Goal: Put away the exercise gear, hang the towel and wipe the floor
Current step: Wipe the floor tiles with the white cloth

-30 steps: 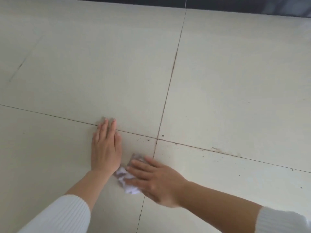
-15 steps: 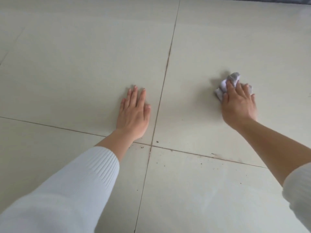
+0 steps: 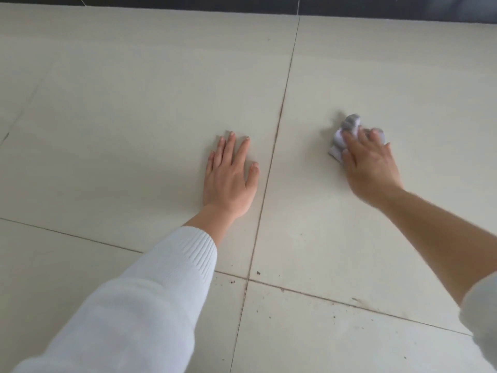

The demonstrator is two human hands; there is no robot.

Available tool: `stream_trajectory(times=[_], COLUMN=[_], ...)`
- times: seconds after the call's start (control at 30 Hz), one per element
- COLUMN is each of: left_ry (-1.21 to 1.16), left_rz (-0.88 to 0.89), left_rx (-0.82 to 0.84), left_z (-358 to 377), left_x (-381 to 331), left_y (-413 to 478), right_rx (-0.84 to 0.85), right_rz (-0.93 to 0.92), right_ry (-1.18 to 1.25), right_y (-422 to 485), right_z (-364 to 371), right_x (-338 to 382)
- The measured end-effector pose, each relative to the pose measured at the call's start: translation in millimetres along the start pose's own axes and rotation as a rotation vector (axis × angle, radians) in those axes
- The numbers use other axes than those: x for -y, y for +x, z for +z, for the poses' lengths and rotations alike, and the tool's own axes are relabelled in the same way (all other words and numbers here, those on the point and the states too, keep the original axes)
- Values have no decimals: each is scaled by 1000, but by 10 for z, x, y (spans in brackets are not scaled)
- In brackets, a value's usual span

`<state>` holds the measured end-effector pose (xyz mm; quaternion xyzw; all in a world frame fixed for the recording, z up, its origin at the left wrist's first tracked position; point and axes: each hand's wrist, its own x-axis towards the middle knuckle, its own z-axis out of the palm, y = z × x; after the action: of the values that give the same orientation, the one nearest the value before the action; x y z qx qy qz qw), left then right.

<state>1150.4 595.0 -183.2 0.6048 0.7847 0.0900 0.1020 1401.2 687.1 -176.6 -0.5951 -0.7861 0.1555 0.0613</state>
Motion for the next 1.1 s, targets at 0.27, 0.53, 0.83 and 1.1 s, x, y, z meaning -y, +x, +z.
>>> stream_trajectory(times=[0.27,0.53,0.83,1.1], left_ry=[15,12,30,46], left_rz=[-8,-17,-21,-13], left_rx=[20,20,23,-1], left_z=[-62,-44,-41,-71], left_x=[-20,-14,-2,0], left_y=[-48,-7,-1,26], right_rx=[237,-42,129,218], right_rz=[-496,279,-408,-680], right_ry=[-155,0,-21,-168], right_y=[-538,819,405,613], right_z=[-70,-237,136,-124], right_x=[43,-231,765,12])
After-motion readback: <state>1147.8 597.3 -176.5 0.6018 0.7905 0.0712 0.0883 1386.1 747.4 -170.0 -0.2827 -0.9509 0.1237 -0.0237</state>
